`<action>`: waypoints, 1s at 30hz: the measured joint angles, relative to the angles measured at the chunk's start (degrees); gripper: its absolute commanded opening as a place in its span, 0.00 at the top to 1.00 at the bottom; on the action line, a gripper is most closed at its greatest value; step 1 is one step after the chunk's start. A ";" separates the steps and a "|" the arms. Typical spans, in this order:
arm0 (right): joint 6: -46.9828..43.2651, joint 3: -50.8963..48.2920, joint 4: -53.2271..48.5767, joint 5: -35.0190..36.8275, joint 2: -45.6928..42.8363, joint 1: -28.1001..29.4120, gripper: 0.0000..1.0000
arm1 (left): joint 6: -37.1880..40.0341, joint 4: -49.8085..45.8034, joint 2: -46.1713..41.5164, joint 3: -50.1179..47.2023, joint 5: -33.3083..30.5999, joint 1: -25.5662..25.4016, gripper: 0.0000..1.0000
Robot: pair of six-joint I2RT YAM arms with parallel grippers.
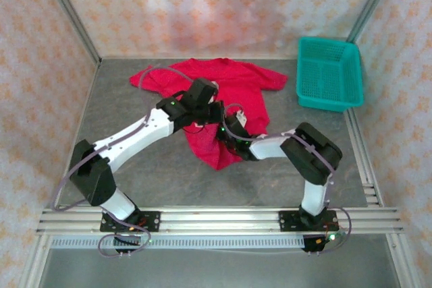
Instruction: Fold the inside-out t-shirt
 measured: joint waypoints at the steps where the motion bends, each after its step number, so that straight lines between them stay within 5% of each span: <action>1: 0.57 0.74 1.57 0.72 0.74 -0.48 0.58 | -0.83 0.09 -1.20 -0.15 -0.90 -0.46 1.00; 12: 1.44 12.44 6.54 2.25 5.49 -6.29 0.29 | -7.50 0.07 -7.39 3.67 -6.10 -7.87 1.00; 21: 1.14 29.62 -10.05 1.38 16.20 -6.03 0.04 | -8.11 -0.59 -7.50 11.06 -6.05 -9.35 1.00; 26: 1.90 41.18 -26.49 3.80 21.24 -5.27 0.07 | -7.78 -2.14 -9.42 11.67 -7.37 -9.31 1.00; 30: 3.13 47.19 -34.82 3.78 24.46 -4.68 0.32 | -7.50 -3.69 -11.23 11.47 -7.96 -7.67 1.00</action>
